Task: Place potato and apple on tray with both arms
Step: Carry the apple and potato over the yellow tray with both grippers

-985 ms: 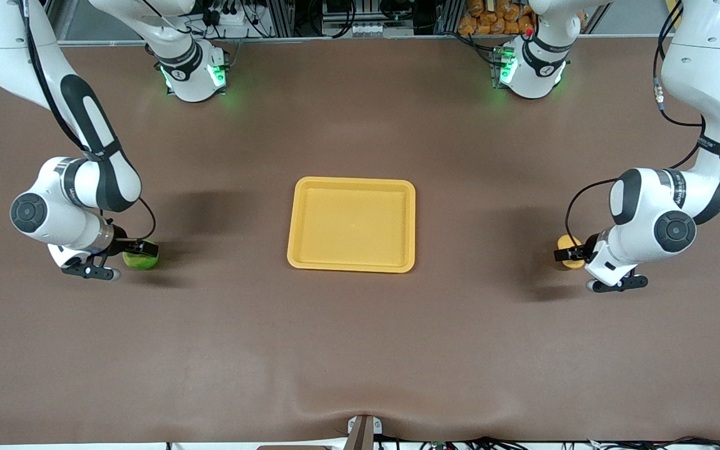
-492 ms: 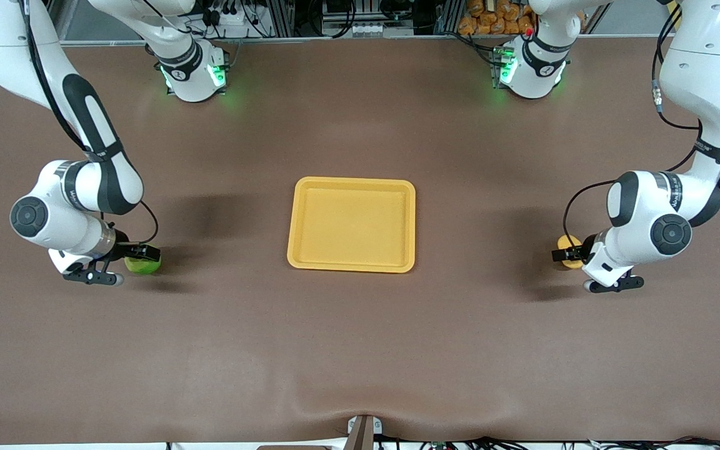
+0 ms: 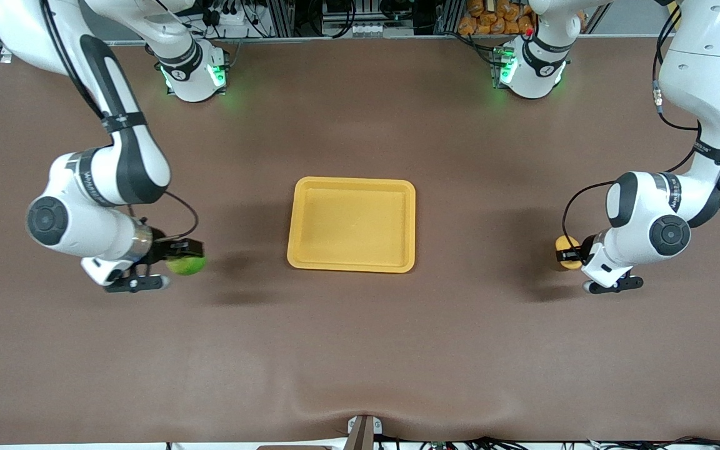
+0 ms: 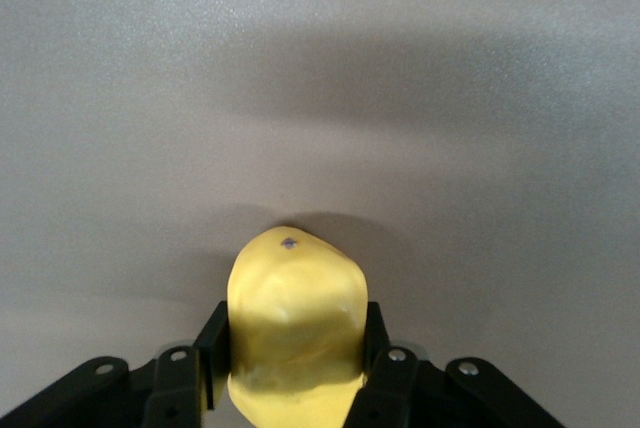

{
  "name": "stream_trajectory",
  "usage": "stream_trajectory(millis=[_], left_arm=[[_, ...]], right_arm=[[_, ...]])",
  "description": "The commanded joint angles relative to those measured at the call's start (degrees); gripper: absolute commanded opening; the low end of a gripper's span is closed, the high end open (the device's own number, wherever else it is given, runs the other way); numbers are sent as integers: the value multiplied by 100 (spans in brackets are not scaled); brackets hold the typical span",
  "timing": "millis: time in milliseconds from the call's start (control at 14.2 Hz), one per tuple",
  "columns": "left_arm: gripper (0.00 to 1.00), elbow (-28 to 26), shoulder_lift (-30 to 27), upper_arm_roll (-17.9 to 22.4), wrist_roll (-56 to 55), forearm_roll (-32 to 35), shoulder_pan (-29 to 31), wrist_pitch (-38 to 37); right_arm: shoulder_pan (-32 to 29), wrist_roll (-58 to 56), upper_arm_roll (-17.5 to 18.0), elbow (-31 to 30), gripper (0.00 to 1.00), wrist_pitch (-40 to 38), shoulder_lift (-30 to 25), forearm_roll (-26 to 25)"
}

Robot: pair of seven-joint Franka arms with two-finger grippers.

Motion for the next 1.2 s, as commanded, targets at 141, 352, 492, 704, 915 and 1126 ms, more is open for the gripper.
stream_trajectory(millis=[141,352,492,704,915,1126], left_arm=[[0,145,-155,-138,-178,170,-57,-47],[0,267,-375,-331,-169,161,-66,-389],[0,425,-498,-586,-160,161,-66,-740],[0,646,-534,-1043,-169,91,-66,-1110],[0,646,-499,-1447,-615,64,-92,-1129],[0,751,-455,-1781,-1081,73,-214,-1129]], right_arm=[[614,778,-28,4,12,-68,-6,364],[1317,1691,-46,-74,12,493,64,286],[1713,2315,-63,-224,15,880,187,215],[2091,3256,-72,-224,15,908,380,119],[2557,4091,-72,-207,15,926,609,-171],[2672,4436,-81,-206,20,926,715,-531]])
